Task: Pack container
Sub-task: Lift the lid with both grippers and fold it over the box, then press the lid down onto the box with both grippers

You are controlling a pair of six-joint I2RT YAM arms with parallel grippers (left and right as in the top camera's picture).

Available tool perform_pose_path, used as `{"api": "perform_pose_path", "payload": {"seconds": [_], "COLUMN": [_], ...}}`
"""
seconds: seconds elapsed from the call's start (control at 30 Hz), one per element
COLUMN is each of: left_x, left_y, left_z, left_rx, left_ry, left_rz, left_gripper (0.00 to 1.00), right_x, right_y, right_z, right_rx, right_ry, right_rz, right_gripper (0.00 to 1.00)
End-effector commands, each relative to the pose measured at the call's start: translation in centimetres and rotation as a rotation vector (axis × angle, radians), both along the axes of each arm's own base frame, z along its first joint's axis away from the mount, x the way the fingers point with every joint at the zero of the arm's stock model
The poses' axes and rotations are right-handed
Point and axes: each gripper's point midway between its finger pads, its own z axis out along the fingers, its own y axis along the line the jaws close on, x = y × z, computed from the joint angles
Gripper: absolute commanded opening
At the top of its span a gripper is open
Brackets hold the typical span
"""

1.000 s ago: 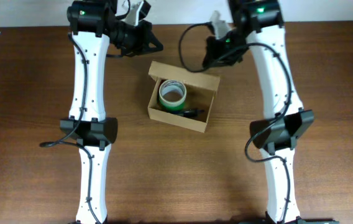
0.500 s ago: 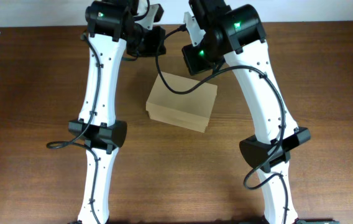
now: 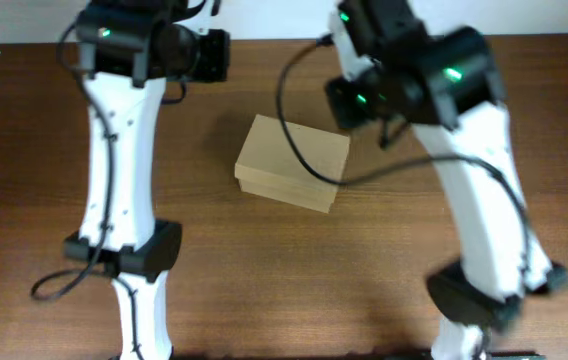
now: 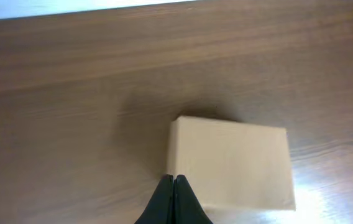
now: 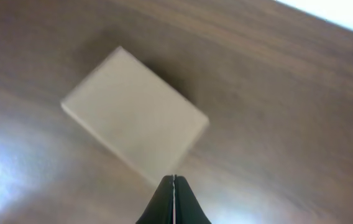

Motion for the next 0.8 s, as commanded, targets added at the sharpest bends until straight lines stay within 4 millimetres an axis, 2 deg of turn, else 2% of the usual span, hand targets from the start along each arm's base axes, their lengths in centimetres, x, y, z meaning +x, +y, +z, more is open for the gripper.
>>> {"api": "perform_pose_path", "payload": {"seconds": [0.0,0.1,0.17,0.3,0.43,0.6,0.77], "left_x": [-3.1,-4.3,-4.5,-3.6,-2.9,-2.8,-3.2], "left_y": [2.6,3.2,3.3,2.9,1.6,-0.5,-1.8], "left_z": [1.9,1.3,0.0,-4.0,-9.7,-14.7,-17.2], "left_rx": [0.095,0.123,0.136,0.161,0.148,0.059,0.031], "left_ry": [-0.013,0.024,0.070,0.160,0.259,0.320,0.346], "left_rz": [0.034,0.043,0.042,0.032,-0.018,-0.094,-0.133], "left_gripper": [0.02,0.02,0.02,0.02,0.02,0.01,0.02], "right_x": [-3.6,-5.4,-5.3,-3.5,-2.0,-0.5,0.5], "right_y": [-3.2,-4.2,-4.1,-1.7,0.0,0.0,0.0], "right_z": [-0.4,-2.7,-4.6,-8.0,-11.8,-15.6,-18.3], "right_rx": [-0.079,-0.120,-0.130,-0.062,-0.020,-0.022,-0.024], "right_ry": [0.036,0.120,0.163,0.196,0.243,0.326,0.385], "right_rz": [-0.068,-0.080,-0.104,-0.077,-0.059,-0.082,-0.092], "right_gripper": [0.04,0.04,0.04,0.04,0.04,0.04,0.04]}}
